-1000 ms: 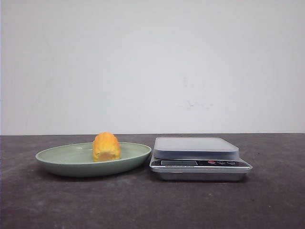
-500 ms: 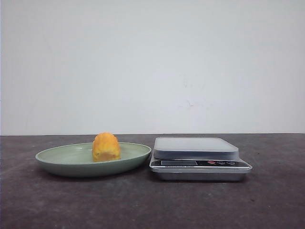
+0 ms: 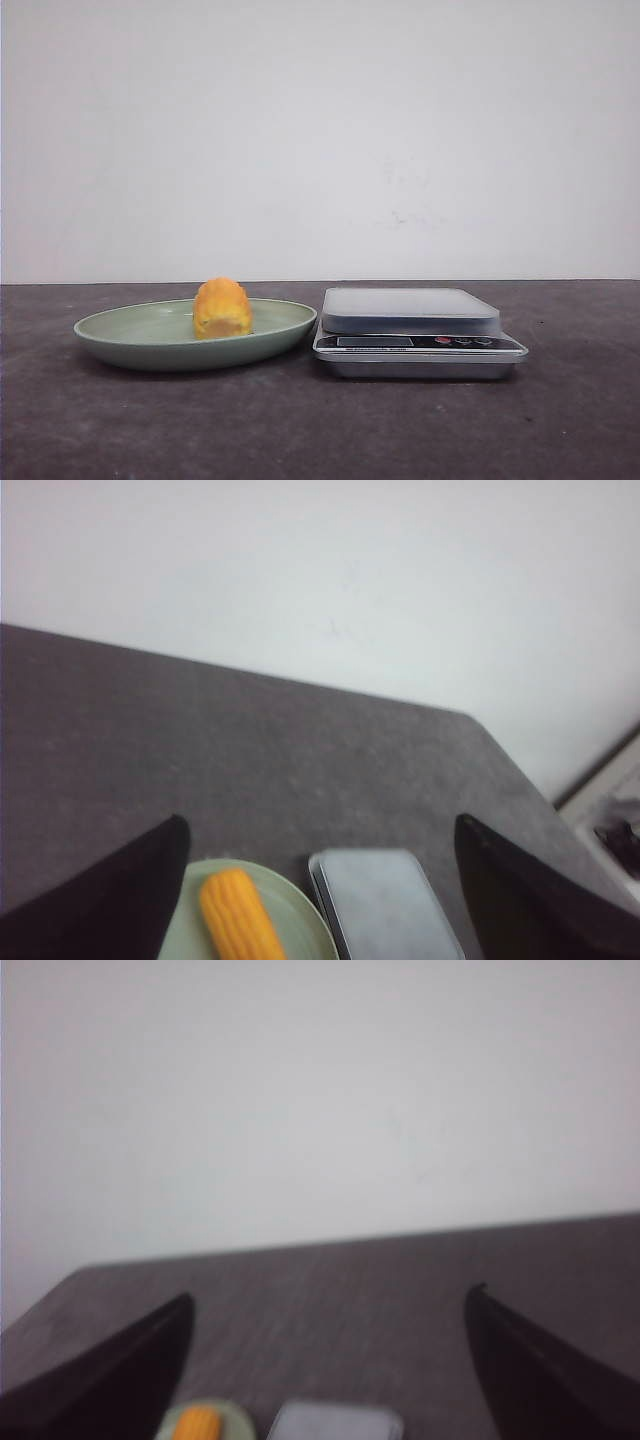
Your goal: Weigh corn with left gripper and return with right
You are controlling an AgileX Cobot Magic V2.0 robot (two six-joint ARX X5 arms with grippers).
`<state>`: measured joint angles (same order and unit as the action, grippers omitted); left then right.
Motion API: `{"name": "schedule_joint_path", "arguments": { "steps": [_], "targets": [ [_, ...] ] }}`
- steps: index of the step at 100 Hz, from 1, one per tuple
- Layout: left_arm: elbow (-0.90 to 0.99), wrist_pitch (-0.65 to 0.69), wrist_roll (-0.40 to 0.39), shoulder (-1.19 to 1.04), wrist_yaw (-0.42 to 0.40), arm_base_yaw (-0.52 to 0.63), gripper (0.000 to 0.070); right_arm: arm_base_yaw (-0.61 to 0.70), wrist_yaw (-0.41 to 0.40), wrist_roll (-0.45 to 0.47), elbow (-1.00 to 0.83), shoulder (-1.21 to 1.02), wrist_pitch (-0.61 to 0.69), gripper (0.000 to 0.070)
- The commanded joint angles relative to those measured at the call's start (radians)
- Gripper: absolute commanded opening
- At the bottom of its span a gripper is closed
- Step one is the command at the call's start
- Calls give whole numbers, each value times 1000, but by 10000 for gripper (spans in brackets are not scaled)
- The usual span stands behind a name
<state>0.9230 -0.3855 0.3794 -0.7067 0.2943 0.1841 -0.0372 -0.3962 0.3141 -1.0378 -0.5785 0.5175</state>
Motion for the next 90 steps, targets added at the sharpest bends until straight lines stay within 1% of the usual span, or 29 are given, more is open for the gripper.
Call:
{"name": "schedule_joint_path", "arguments": {
  "steps": [1, 17, 26, 36, 55, 65, 84, 90],
  "targets": [
    [19, 12, -31, -22, 5, 17, 516, 7, -22, -20, -19, -20, 11, 604],
    [19, 11, -47, -85, 4, 63, 516, 25, -24, -58, -19, -56, 45, 603],
    [19, 8, -76, -143, -22, 101, 516, 40, -23, -68, -19, -76, 56, 603],
    [19, 12, -92, -224, -83, 153, 516, 53, -22, -85, -19, -95, 56, 603],
    [19, 55, -91, -405, -212, 252, 515, 69, -22, -93, -19, -123, 57, 602],
    [19, 89, -90, -502, -265, 301, 516, 80, -22, -103, -19, -134, 61, 602],
    [19, 159, -58, -664, -385, 371, 508, 96, -13, -118, -19, -140, 60, 602],
    [20, 181, -49, -709, -399, 381, 509, 100, -6, -122, -19, -140, 60, 602]
  ]
}}
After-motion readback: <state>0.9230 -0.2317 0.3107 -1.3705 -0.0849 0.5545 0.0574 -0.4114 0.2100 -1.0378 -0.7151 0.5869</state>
